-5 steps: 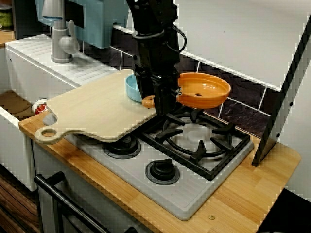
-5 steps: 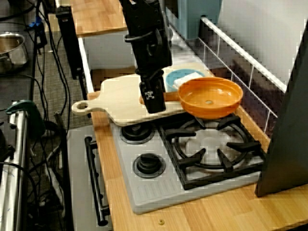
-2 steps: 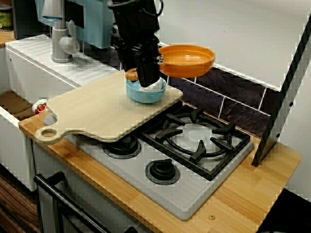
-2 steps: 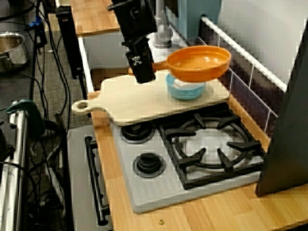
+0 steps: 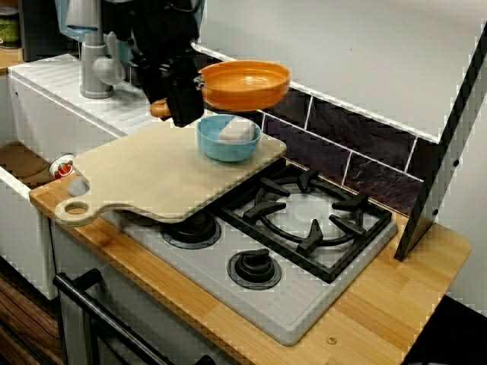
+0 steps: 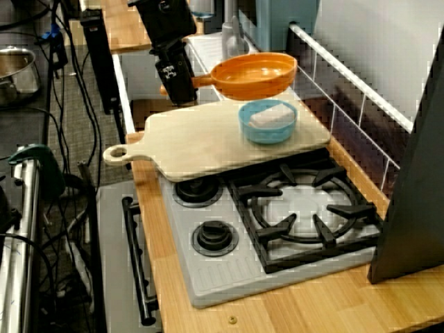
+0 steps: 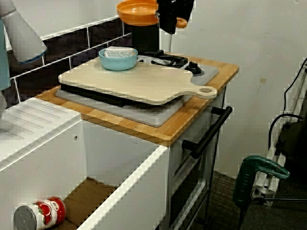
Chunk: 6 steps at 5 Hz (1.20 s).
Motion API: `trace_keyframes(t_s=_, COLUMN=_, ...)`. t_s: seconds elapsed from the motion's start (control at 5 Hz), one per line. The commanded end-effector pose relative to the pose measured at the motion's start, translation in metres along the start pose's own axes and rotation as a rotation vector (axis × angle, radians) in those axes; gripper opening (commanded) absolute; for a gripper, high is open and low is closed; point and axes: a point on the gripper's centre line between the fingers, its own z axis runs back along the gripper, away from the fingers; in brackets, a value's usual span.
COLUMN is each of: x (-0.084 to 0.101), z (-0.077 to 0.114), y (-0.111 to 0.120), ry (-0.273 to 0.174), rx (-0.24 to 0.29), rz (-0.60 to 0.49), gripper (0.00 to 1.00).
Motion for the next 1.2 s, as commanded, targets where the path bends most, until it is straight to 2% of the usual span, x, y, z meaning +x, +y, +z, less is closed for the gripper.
trace_keyframes(t_s=0.0, x=-0.003, z=0.008, y=0.010, ry=-0.057, rx=0.021, rz=-0.002, gripper=0.00)
trace_keyframes(t_s=0.2, x=-0.008, z=0.006, y=0.011, ry=-0.055, rx=0.029, rz=-0.001, gripper=0.00)
trace_keyframes(t_s=0.6, x=-0.021, z=0.009, y=0.028, ry=-0.057, rx=0.026, rz=0.021, gripper=0.00)
trace_keyframes(t_s=1.0, x=-0.033, z=0.005, y=0.057, ry=-0.055, rx=0.068, rz=0.067, gripper=0.00)
